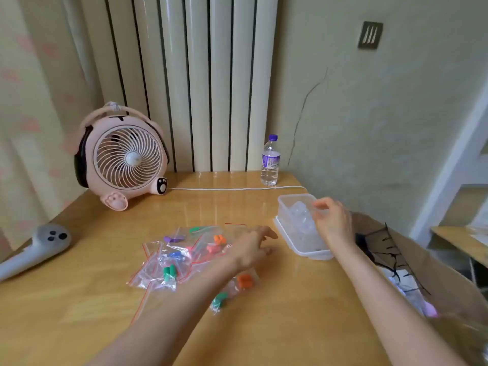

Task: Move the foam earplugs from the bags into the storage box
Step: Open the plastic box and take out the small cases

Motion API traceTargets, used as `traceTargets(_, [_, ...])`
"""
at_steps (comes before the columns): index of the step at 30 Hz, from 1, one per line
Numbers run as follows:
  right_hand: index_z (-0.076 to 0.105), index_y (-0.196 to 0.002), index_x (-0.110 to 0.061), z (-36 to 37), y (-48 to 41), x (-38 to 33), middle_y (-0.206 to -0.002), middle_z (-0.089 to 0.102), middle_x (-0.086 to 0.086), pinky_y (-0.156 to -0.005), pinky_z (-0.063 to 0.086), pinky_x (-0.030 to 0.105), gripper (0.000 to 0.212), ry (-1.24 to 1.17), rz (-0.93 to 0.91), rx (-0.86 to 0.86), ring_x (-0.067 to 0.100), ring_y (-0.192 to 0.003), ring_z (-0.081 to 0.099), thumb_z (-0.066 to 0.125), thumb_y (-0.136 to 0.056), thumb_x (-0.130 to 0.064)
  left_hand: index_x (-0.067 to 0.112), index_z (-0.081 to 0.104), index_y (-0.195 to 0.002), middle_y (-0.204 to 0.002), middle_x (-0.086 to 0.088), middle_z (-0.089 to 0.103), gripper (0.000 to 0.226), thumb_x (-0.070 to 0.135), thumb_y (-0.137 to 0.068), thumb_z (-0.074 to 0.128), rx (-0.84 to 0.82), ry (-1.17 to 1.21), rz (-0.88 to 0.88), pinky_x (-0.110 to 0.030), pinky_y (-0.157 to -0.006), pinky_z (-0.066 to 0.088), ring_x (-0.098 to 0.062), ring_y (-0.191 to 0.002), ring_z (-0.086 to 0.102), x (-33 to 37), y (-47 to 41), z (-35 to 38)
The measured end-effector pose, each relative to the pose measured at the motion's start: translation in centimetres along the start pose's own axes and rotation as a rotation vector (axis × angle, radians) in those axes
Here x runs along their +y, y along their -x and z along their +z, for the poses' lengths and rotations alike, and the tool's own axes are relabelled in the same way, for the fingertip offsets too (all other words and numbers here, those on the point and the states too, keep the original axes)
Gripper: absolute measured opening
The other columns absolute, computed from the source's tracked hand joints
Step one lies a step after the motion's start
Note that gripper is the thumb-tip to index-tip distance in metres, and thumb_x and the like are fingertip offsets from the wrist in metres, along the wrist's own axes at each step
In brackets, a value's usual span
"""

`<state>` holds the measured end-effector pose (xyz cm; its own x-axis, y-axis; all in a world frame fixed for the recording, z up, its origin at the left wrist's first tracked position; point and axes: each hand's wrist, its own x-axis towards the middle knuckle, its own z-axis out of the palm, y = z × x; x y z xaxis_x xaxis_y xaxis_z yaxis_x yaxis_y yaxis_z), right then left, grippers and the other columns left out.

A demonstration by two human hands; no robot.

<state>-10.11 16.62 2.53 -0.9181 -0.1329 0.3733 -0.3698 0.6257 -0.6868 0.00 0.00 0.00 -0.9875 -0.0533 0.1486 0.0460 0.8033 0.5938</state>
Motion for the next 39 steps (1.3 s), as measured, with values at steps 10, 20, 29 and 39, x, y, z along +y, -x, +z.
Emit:
traceTargets(10, [0.051, -0.118, -0.001, -0.9, -0.3, 1.8, -0.112, 0.057, 0.019, -0.055, 0.059, 0.041, 0.038, -0.257, 0.564, -0.124, 0.039, -0.062, 0.068, 0.053, -0.088, -0.023, 0.019, 0.046, -0.134, -0.143, -0.002, 0.041, 0.048, 0.034, -0.09, 0.057, -0.195, -0.225, 0.032, -0.032, -0.111, 0.023, -0.021, -0.133, 0.034, -0.1, -0.4, 2.4])
traceTargets(20, [0.05, -0.1, -0.021, -0.2, 0.9, -0.3, -0.087, 0.055, -0.001, -0.067, 0.057, 0.049, 0.024, -0.332, 0.234, 0.094, 0.028, -0.086, 0.058, 0.037, -0.089, -0.003, 0.023, 0.029, -0.143, -0.155, 0.001, 0.022, 0.052, 0.039, -0.095, 0.018, -0.143, -0.673, 0.001, -0.036, -0.114, 0.012, -0.015, -0.142, 0.021, -5.9, 3.9, -0.3])
traceTargets(29, [0.041, -0.09, -0.016, 1.0, 4.4, -2.7, -0.083, 0.051, 0.003, -0.054, 0.031, 0.032, 0.022, 0.009, -0.061, 0.06, 0.028, -0.073, 0.045, 0.036, -0.081, 0.004, 0.015, 0.054, -0.118, -0.115, -0.003, 0.059, 0.046, 0.044, -0.089, 0.033, 0.281, -0.481, -0.048, -0.035, -0.093, 0.038, -0.025, -0.111, 0.049, -8.0, 5.4, -3.7])
traceTargets(39, [0.044, -0.106, -0.007, 3.4, 6.1, -2.2, -0.092, 0.059, 0.01, -0.059, 0.033, 0.03, 0.021, 0.041, -0.122, 0.072, 0.027, -0.078, 0.048, 0.037, -0.089, 0.003, -0.001, -0.015, -0.143, -0.155, -0.016, -0.004, 0.14, 0.052, -0.057, 0.082, 0.202, 0.002, -0.156, -0.037, -0.117, 0.013, -0.029, -0.145, 0.002, -4.0, 5.4, -0.1])
